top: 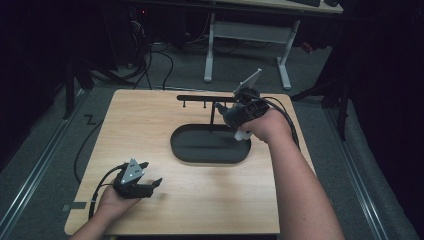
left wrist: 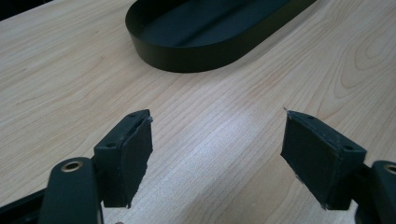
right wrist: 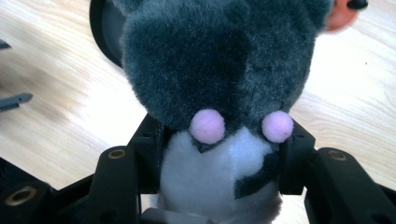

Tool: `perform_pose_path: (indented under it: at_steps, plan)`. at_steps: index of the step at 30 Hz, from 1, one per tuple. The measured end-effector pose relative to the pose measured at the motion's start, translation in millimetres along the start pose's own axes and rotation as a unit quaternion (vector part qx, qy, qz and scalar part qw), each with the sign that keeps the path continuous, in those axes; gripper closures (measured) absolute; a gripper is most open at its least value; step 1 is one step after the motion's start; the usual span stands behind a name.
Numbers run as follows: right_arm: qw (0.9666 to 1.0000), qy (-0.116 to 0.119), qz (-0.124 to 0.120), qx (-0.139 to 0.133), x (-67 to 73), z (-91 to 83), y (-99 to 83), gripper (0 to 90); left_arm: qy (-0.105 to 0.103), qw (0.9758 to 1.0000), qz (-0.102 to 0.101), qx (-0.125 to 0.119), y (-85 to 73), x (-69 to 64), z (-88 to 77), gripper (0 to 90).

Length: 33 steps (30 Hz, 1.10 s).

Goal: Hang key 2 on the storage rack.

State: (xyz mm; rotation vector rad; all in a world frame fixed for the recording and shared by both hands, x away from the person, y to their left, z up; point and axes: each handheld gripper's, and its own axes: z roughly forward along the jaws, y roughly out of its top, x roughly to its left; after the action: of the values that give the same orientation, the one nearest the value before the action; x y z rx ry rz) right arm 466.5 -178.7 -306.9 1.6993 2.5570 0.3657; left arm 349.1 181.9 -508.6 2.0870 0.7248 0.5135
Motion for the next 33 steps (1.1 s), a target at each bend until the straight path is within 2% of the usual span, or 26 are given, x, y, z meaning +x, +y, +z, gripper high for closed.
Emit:
perform_pose_path:
  at_steps: [3, 7, 9, 10, 17, 23, 33]
  plan:
    - [1.0, -0.006, 0.0, -0.004, 1.4, -0.2, 3.6, 47.6, 0.0, 1.0, 0.003, 0.003, 0.0, -0.3, 0.3, 25.1]
    - [0.999, -0.038, 0.013, -0.018, -1.9, -2.5, 6.9, 47.5, 0.001, 1.0, 0.002, 0.002, 0.5, 1.5, -1.0, 25.1]
    - [0.9988, -0.039, 0.014, -0.027, -2.7, -3.0, 7.1, 47.5, 0.001, 1.0, 0.002, 0.003, 0.8, 1.5, -0.6, 25.1]
    - [0.9986, -0.046, 0.014, -0.022, -2.0, -1.3, 6.5, 47.5, 0.0, 1.0, 0.002, 0.003, 0.7, 0.9, -0.1, 25.1]
    - [0.9992, -0.035, 0.016, -0.009, -3.7, 16.0, -5.4, 47.5, 0.0, 0.9999, 0.011, -0.002, 1.8, -3.0, -0.9, 25.2]
    - [0.9995, -0.023, 0.021, -0.002, -9.1, 33.9, -17.7, 47.4, 0.002, 0.9999, 0.016, 0.005, 1.0, -5.4, -0.6, 25.3]
    - [0.9998, -0.009, 0.02, 0.001, -15.6, 61.1, -16.6, 47.5, 0.007, 0.9997, 0.018, 0.012, -3.0, -5.7, -3.7, 25.5]
